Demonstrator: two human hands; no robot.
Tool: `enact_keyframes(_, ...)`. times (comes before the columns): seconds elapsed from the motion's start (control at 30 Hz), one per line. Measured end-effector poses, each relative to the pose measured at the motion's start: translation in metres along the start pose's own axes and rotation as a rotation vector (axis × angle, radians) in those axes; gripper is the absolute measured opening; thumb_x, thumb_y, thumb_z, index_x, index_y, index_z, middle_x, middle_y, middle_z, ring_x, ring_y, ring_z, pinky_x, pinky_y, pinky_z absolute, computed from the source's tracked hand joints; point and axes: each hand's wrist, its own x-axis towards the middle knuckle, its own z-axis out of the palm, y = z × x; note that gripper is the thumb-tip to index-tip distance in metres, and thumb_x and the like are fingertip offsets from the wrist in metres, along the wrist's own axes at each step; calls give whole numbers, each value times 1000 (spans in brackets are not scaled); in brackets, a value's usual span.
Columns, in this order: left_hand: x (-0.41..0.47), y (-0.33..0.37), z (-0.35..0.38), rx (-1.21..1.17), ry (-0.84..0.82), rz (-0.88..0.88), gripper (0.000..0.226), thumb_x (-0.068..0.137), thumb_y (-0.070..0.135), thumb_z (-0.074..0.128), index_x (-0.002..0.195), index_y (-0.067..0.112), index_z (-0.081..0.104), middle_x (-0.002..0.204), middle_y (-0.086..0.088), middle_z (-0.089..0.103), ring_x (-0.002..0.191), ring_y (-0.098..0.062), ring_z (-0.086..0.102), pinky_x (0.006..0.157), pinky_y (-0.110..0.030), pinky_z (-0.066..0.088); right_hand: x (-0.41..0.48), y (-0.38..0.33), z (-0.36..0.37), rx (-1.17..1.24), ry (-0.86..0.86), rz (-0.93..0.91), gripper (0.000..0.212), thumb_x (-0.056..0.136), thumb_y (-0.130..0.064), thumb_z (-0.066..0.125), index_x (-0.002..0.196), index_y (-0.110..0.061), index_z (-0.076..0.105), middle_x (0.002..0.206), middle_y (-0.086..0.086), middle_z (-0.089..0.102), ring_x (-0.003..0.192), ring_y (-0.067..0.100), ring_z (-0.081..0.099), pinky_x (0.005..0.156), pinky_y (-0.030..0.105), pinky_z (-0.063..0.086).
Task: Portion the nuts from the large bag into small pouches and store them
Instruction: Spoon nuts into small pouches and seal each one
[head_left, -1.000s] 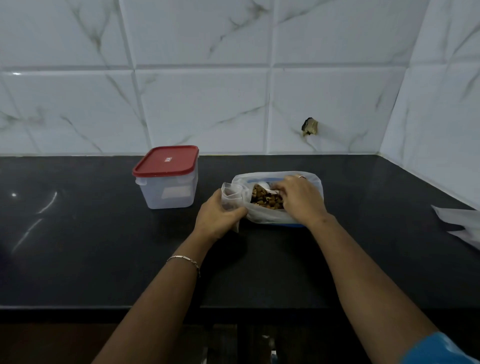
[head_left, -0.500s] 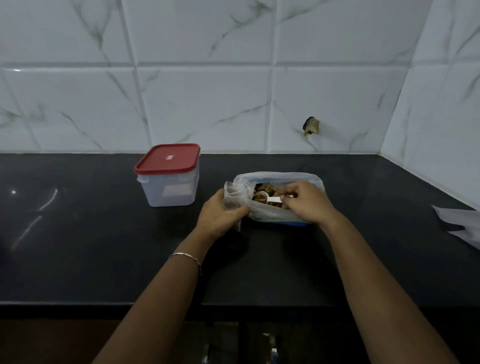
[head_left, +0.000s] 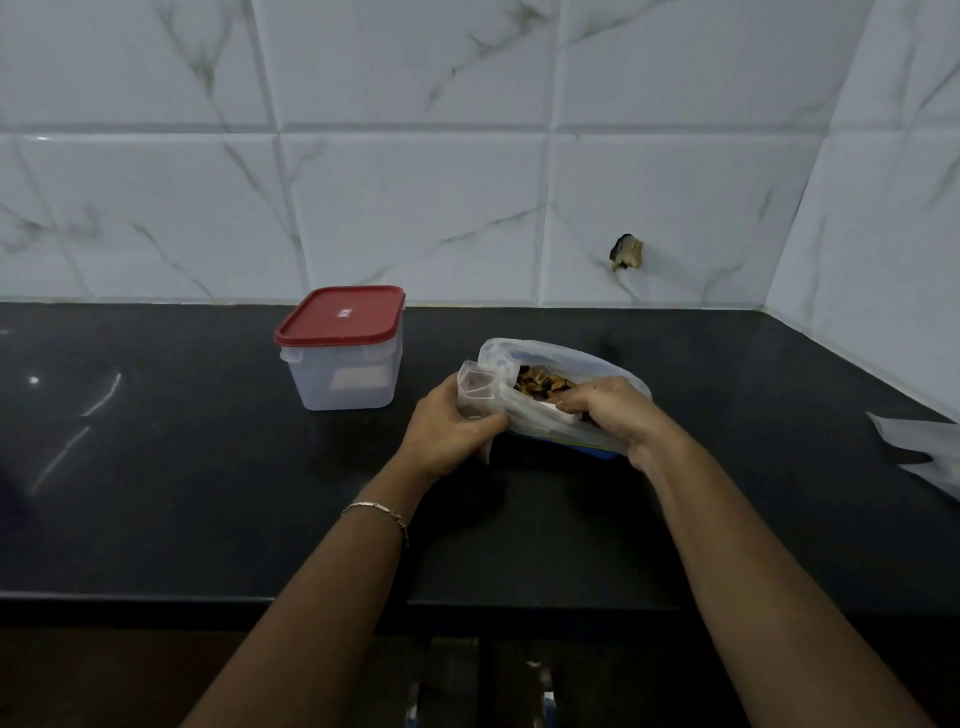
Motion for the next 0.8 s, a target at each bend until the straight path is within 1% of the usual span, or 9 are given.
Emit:
enact_keyframes(0.13, -2, 0, 0, 3, 18, 29, 47, 80, 14, 75, 123, 20, 55, 113, 5, 66, 100, -4, 64, 76, -16, 51, -1, -2, 4, 63, 55, 32, 16, 88, -18, 64, 96, -11, 75, 96, 3, 68, 87, 14, 57, 73, 27, 44)
enact_keyframes(0.2, -4, 1, 0, -5, 36, 44, 44, 80, 11, 74, 118, 23, 56, 110, 5, 66, 97, -3, 65, 73, -13, 51, -1, -2, 6, 84, 92, 43, 16, 87, -21, 65, 94, -10, 75, 96, 5, 70, 90, 18, 60, 78, 31, 46)
enact_keyframes(0.23, -6, 1, 0, -10, 45, 47, 43, 80, 10, 74, 115, 25, 55, 109, 5, 66, 96, -2, 65, 72, -12, 51, -1, -2, 6, 103, 101, 48, 16, 87, -21, 65, 92, -9, 75, 93, 6, 70, 86, 18, 61, 78, 31, 46)
enact_keyframes(0.3, -8, 2, 0, 3, 70, 61, 42, 79, 9, 75, 107, 33, 54, 110, 4, 64, 97, -3, 64, 74, -14, 52, -5, -5, 5, 143, 93, 53, 17, 88, -19, 63, 88, -7, 75, 83, 6, 70, 70, 13, 57, 70, 28, 44)
enact_keyframes(0.37, -8, 0, -1, 64, 114, 79, 44, 76, 15, 77, 103, 37, 52, 117, 2, 57, 105, -9, 60, 87, -24, 52, -13, -10, 2, 162, 76, 52, 18, 89, -16, 62, 85, -5, 75, 70, 3, 69, 61, 10, 53, 63, 25, 40)
enact_keyframes(0.47, -8, -1, -2, 170, 135, 68, 52, 69, 30, 79, 114, 30, 53, 121, 3, 47, 112, -14, 52, 98, -38, 49, -22, -13, 0, 168, 73, 43, 21, 90, -14, 60, 88, -1, 76, 67, 1, 67, 65, 10, 53, 64, 25, 39)
enact_keyframes(0.57, -10, 0, 1, 212, 133, 65, 67, 56, 51, 71, 117, 30, 53, 119, 7, 50, 110, -13, 54, 98, -42, 49, -29, -12, -2, 156, 92, 48, 21, 90, -14, 59, 90, -2, 76, 67, -1, 65, 67, 9, 47, 65, 26, 37)
enact_keyframes(0.7, -10, -2, 4, 213, 132, 73, 56, 56, 50, 69, 108, 34, 55, 110, 11, 60, 101, -8, 61, 92, -41, 53, -35, -11, -10, 192, 128, 40, 19, 90, -14, 60, 78, -10, 73, 59, -4, 65, 68, 11, 52, 65, 27, 39)
enact_keyframes(0.8, -9, -3, 4, 205, 119, 78, 55, 56, 51, 69, 107, 39, 54, 111, 12, 62, 102, -7, 62, 93, -41, 53, -37, -12, -15, 233, 157, 20, 16, 88, -13, 61, 80, -9, 75, 57, -5, 64, 73, 15, 54, 73, 29, 42)
